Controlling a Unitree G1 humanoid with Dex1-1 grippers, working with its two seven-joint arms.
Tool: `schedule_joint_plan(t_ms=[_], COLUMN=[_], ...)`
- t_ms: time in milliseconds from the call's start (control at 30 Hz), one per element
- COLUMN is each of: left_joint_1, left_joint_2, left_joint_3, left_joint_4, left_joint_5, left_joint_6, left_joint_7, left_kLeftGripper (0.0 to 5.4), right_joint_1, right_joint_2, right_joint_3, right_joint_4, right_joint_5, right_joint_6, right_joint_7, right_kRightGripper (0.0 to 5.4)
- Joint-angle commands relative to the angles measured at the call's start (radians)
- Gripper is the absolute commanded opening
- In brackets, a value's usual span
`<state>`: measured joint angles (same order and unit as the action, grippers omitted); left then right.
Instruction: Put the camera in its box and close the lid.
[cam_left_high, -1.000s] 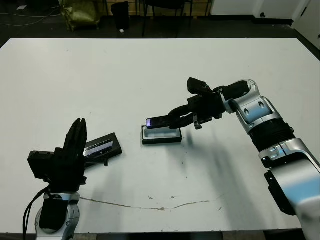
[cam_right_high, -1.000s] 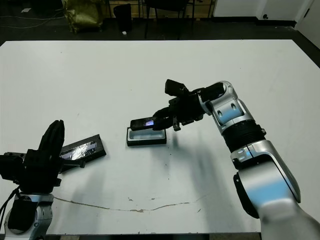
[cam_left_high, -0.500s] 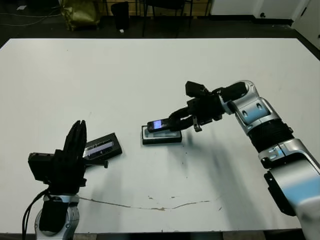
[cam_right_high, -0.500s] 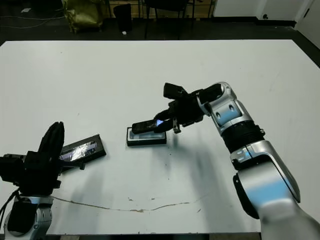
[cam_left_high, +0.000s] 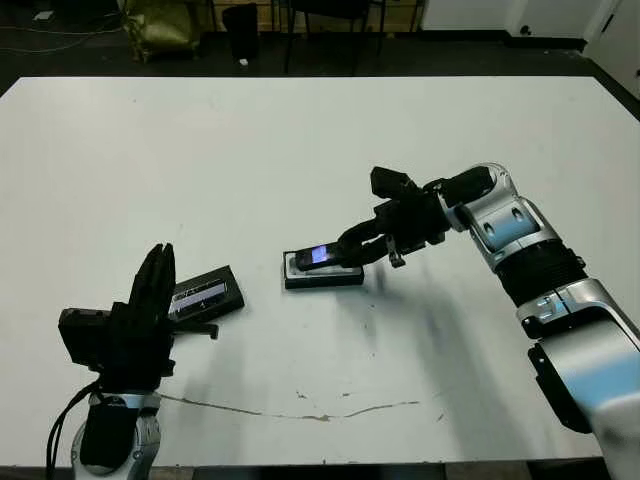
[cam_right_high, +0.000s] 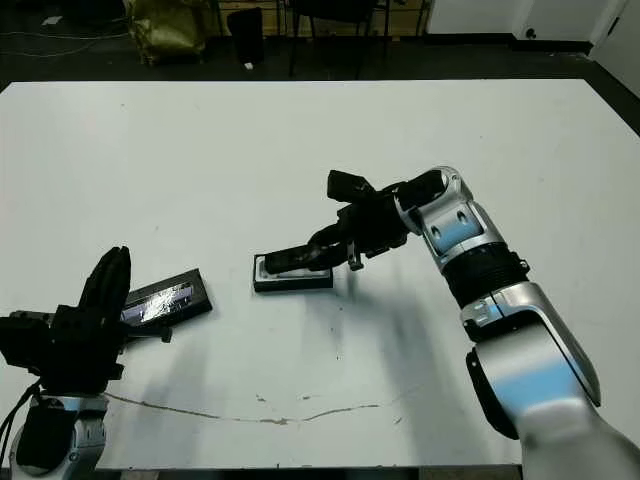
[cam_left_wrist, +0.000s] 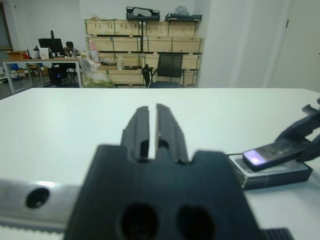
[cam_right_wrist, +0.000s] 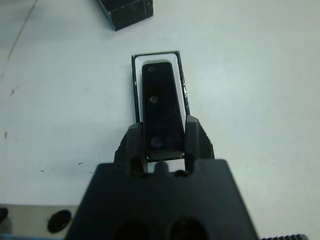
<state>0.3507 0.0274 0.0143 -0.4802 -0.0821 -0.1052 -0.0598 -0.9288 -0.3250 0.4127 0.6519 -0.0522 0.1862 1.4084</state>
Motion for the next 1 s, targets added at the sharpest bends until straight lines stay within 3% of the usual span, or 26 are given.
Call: schedule_joint_plan(t_ms=[33,533,767,1000], left_joint_1=[0.019,0.024,0.025,0.026], left_joint_2=[-0.003,-0.003,-0.005,-0.004], left_joint_3=[-0.002,-0.006,-0.008,-0.010], left_joint_4=[0.012,0.005,0.008,0.011], left_joint_5=[0.002,0.004,0.003,0.004], left_joint_6=[0.010,0.023,0.018,0.016], left_joint_7=[0.003,0.006,0.005,0.004], left_kLeftGripper=[0.00,0.00,0.00,0.00], right_joint_1=[0.016,0.013,0.012,0.028], right_joint_2=[-0.001,0.026,0.043,0.077], right_joint_3=[0.014,0.052,0.055,0.043], right_joint_4=[-0.013,0.006,0.003,0.016], right_joint_5=[-0.015,-0.053,-0.058,-0.043], right_joint_6=[-0.001,-0.014,0.050,0.032], right_joint_7=[-0.008,-0.029,-0.044,-0.076], right_kRightGripper=[0.38,0.38,0.38,0.37])
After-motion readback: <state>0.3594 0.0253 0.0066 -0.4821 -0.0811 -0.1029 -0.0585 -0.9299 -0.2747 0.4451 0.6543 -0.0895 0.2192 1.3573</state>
